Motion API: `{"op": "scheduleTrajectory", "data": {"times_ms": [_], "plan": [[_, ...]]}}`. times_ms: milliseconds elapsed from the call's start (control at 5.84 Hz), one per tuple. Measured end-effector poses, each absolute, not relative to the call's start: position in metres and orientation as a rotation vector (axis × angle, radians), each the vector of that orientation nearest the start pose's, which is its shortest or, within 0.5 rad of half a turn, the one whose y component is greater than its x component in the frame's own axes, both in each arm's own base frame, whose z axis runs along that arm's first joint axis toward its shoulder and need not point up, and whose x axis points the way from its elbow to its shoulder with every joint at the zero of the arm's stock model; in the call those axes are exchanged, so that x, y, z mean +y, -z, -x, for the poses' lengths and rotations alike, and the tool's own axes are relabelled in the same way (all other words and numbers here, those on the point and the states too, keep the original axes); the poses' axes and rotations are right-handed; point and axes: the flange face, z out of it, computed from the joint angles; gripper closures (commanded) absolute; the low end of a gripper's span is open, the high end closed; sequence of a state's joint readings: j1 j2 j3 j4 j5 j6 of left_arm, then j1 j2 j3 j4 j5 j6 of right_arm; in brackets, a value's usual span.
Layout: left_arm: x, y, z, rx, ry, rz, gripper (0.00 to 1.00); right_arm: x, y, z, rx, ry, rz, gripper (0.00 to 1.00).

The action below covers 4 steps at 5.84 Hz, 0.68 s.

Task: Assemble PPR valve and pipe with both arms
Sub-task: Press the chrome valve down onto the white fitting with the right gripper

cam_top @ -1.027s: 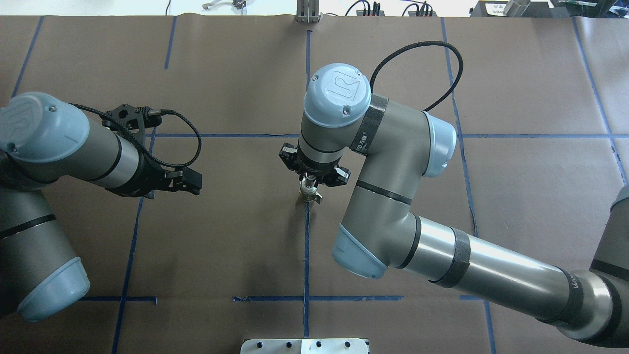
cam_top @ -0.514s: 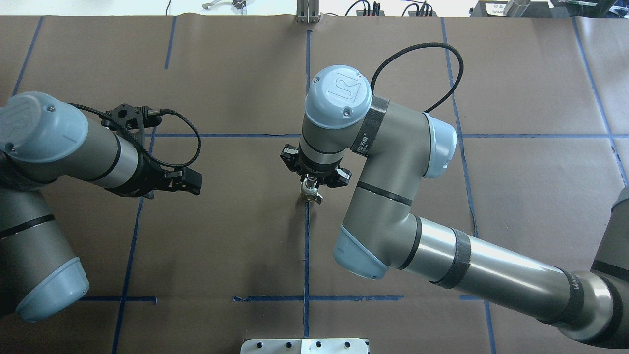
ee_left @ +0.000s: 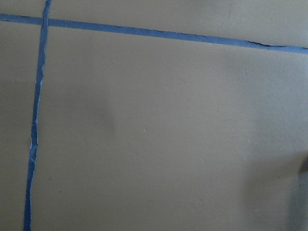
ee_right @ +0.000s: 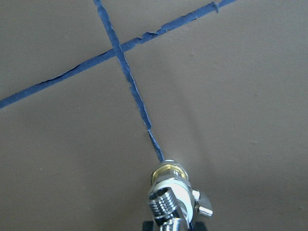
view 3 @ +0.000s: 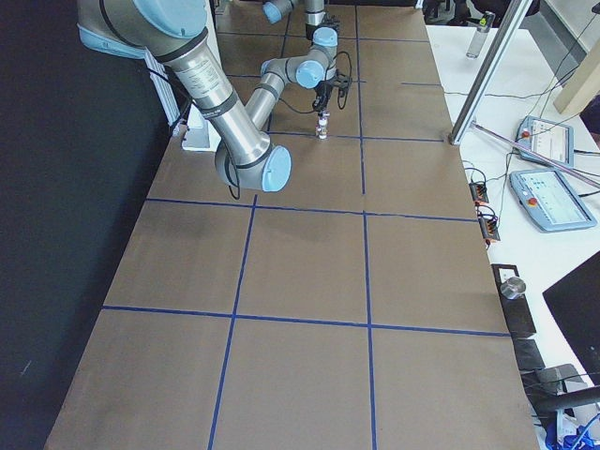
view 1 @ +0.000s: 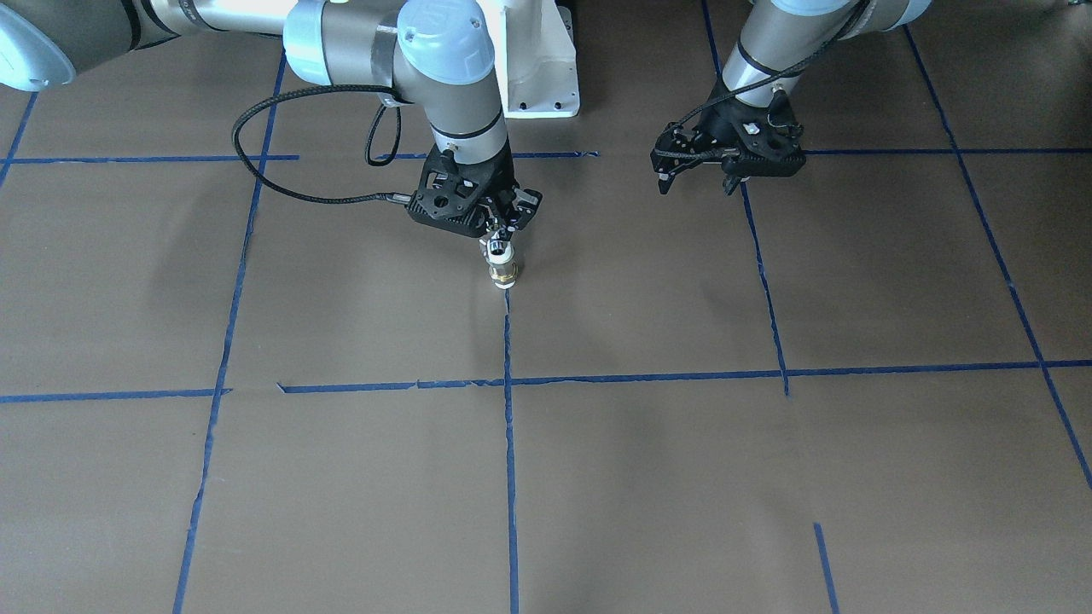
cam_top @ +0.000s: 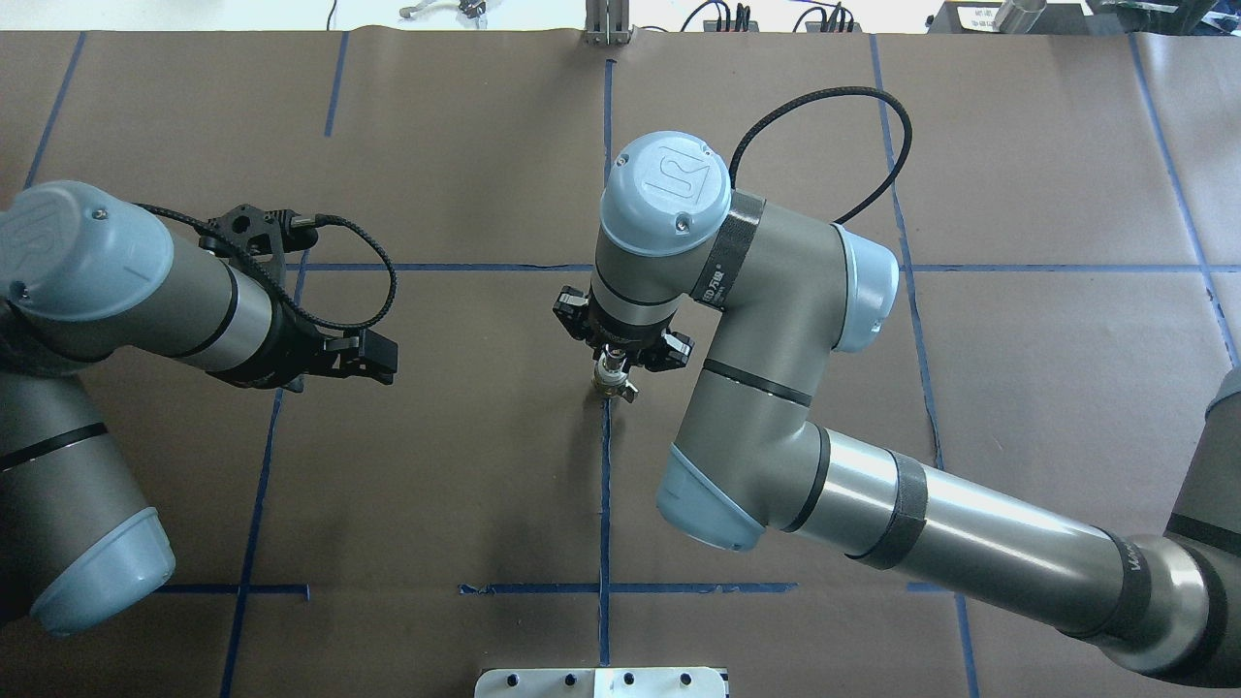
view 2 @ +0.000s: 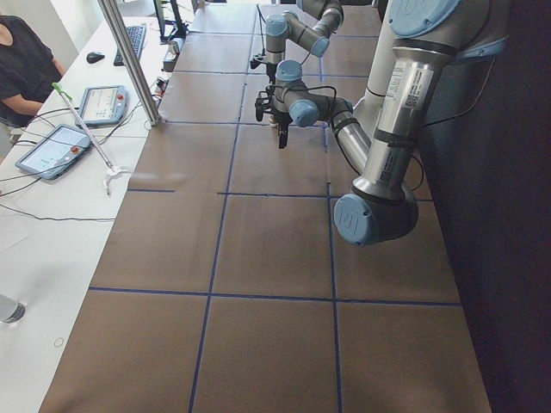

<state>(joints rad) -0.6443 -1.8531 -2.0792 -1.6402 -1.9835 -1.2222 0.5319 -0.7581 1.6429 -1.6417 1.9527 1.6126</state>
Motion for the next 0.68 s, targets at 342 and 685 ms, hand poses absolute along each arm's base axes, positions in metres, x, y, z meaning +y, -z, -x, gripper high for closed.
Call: {"op": "scheduleTrajectory", "data": {"times_ms": [342, 685], "plan": [[-0.3921, -0.2756, -0.3660, 0.929, 0.100, -0.062, 0.00, -0.4338, -0.1437, 0.5489, -0.869, -0.377, 0.155, 0.00], [-0.3918, -0.2752, -0.3658, 0.929, 0.102, -0.061, 0.00, -0.4340, -0.1413, 0.5456, -0.876, -0.376, 0.151, 0.00]]}}
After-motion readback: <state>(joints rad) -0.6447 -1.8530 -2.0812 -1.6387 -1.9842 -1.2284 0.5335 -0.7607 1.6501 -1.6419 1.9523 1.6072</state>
